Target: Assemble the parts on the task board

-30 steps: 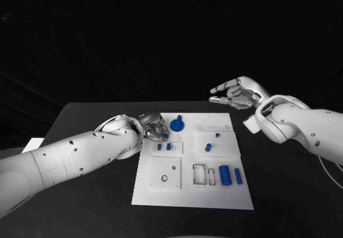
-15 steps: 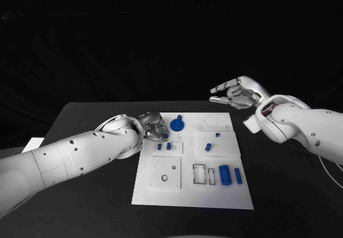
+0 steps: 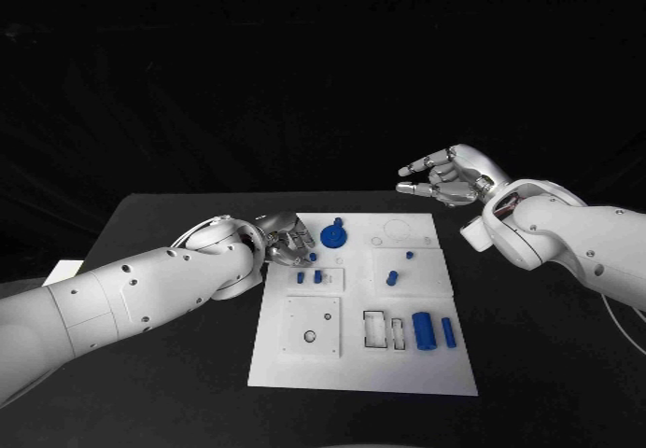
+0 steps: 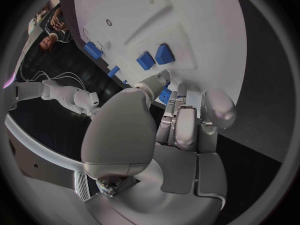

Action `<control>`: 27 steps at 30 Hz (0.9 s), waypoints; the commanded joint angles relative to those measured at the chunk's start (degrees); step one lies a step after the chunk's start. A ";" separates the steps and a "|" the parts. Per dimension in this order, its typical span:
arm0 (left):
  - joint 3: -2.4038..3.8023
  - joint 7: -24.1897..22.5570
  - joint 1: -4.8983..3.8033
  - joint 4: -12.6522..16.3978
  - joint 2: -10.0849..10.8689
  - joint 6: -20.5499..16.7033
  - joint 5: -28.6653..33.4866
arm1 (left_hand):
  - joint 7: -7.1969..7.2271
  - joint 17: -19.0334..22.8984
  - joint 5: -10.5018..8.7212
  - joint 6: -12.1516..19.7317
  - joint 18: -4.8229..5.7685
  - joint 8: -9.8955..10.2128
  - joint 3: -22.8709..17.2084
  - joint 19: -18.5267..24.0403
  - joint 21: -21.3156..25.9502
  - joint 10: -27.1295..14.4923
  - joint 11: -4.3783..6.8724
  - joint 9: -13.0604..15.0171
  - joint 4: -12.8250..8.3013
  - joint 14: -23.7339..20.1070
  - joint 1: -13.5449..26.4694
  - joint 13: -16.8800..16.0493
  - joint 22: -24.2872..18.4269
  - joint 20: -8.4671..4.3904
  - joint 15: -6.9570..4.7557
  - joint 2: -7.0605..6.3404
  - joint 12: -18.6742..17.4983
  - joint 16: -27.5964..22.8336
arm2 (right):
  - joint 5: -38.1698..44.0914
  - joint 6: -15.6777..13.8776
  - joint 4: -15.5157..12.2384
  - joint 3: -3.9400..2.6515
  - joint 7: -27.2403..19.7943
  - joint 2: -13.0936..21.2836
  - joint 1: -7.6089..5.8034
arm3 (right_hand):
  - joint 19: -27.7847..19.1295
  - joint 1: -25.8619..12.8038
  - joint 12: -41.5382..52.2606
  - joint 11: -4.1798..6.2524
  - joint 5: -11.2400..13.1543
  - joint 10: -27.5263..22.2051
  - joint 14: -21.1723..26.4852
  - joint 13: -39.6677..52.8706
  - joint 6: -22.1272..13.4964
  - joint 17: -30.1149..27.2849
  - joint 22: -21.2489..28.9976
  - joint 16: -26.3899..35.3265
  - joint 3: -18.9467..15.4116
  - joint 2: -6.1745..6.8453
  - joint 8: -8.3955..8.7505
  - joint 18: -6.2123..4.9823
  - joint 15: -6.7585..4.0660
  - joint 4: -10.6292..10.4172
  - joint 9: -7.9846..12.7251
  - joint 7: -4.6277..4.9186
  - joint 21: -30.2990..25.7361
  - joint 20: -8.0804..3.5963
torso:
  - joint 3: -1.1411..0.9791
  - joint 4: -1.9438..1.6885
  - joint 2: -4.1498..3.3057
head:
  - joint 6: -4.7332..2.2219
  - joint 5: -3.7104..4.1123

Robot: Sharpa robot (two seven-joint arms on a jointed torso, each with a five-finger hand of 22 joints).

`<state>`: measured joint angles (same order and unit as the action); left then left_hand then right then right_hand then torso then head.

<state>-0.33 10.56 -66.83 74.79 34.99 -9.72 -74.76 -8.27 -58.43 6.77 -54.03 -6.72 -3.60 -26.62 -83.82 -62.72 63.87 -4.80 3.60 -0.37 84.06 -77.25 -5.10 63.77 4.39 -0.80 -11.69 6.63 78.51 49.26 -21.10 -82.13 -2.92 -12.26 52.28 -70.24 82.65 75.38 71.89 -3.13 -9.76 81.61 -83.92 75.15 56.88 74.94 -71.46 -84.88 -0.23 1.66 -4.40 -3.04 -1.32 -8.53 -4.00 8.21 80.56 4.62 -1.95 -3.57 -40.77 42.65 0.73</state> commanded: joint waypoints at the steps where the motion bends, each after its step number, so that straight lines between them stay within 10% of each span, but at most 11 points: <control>1: 0.54 -0.95 -0.11 0.79 0.92 -1.18 1.79 | -0.01 0.40 0.25 0.51 0.74 0.00 0.64 -0.03 0.34 -1.09 -0.12 0.11 0.00 0.56 0.28 0.17 -0.15 0.50 0.42 -0.08 -0.29 -0.37 | 0.25 1.14 0.29 0.03 0.42 0.03 0.04 | -0.47 -0.20 -1.58 0.00 -0.27 -1.01 -3.97 2.19 -0.44 5.76 0.35 0.47 -0.44 -0.16 -0.02 -0.87 0.06 -0.05 -0.01 -0.05 -0.36 0.00 | 0.01 -0.02 0.06 | -0.12 -0.01; 8: 1.45 -3.21 -0.90 2.53 4.30 -1.78 7.25 | 0.10 0.81 0.26 0.18 0.71 -0.25 1.61 0.01 0.43 -1.64 -0.19 0.23 0.08 0.47 0.31 0.21 -0.14 0.66 0.52 -0.06 0.05 -0.47 | 0.50 1.72 1.09 0.10 1.22 0.14 0.08 | -0.80 -0.02 -6.20 0.05 -0.26 -3.23 -3.79 -0.92 -0.57 5.12 1.05 1.00 -0.83 -0.43 -0.02 -1.01 0.04 0.14 -0.01 -0.06 -0.84 -0.02 | 0.00 -0.06 0.16 | -0.33 -0.01; 14: 1.67 -13.85 -1.74 2.65 7.31 -8.64 29.78 | -0.84 2.59 0.41 -4.95 -0.32 -2.49 -0.50 1.95 5.79 0.50 -0.51 0.92 0.07 -0.35 -1.09 -0.21 -4.77 0.97 0.71 2.59 2.33 -1.25 | 5.60 4.04 1.73 0.14 4.42 0.41 0.14 | -2.66 4.84 -39.22 0.13 0.30 -17.35 -3.04 -24.56 0.45 2.17 5.61 3.45 1.76 -2.25 -0.47 -1.88 -0.33 2.47 -0.11 -0.17 -3.71 -0.52 | 0.03 0.00 0.06 | -0.74 0.18; 20: 1.48 -27.00 -1.89 4.71 10.63 -10.66 67.27 | 0.17 14.30 0.22 -7.58 -2.61 -3.93 -1.45 7.62 17.59 5.11 1.13 1.04 -0.18 -5.68 -1.66 -2.60 -14.52 0.51 -0.20 4.78 8.06 -7.06 | 19.78 8.77 0.21 0.15 9.65 1.78 0.75 | -3.32 9.44 -57.67 -0.90 0.39 -20.21 -2.69 -42.86 3.48 -1.07 8.93 5.97 8.29 -0.18 -0.70 -2.47 0.49 5.54 -0.17 0.42 -5.87 0.10 | 0.17 0.10 -0.06 | -1.29 0.71; 27: 0.71 -32.56 -1.25 10.42 14.39 -8.40 82.15 | 0.28 16.00 0.40 -7.92 -2.84 -4.84 0.11 8.64 20.28 4.02 1.61 0.74 0.52 -6.75 0.38 -6.23 -16.44 0.14 -0.56 5.47 14.69 -7.61 | 39.52 11.43 -3.85 0.15 15.38 3.61 2.49 | -2.71 7.96 -64.60 -0.67 1.49 -16.03 -2.91 -54.96 6.61 -1.44 9.01 6.25 13.99 3.34 -0.30 -2.43 0.53 6.65 -0.15 -0.35 -6.10 0.43 | 0.22 0.17 0.04 | -1.68 2.60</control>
<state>0.38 -15.32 -68.16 84.43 49.24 -18.26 -9.08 -7.98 -42.49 7.04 -61.54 -8.93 -8.20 -26.76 -75.52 -42.60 68.16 -3.16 4.39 0.24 77.68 -77.58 -11.10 47.40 4.68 -1.24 -6.05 20.92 71.18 74.51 -13.41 -85.40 -2.78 -1.70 55.81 -67.94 79.70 83.19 7.57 -3.82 -8.38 65.31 -84.02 20.79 63.21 73.53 -62.41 -78.78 13.43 4.48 -5.02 -4.85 -0.81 -1.89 -4.15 7.86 74.74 4.95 -1.76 -3.49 -40.76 41.13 2.47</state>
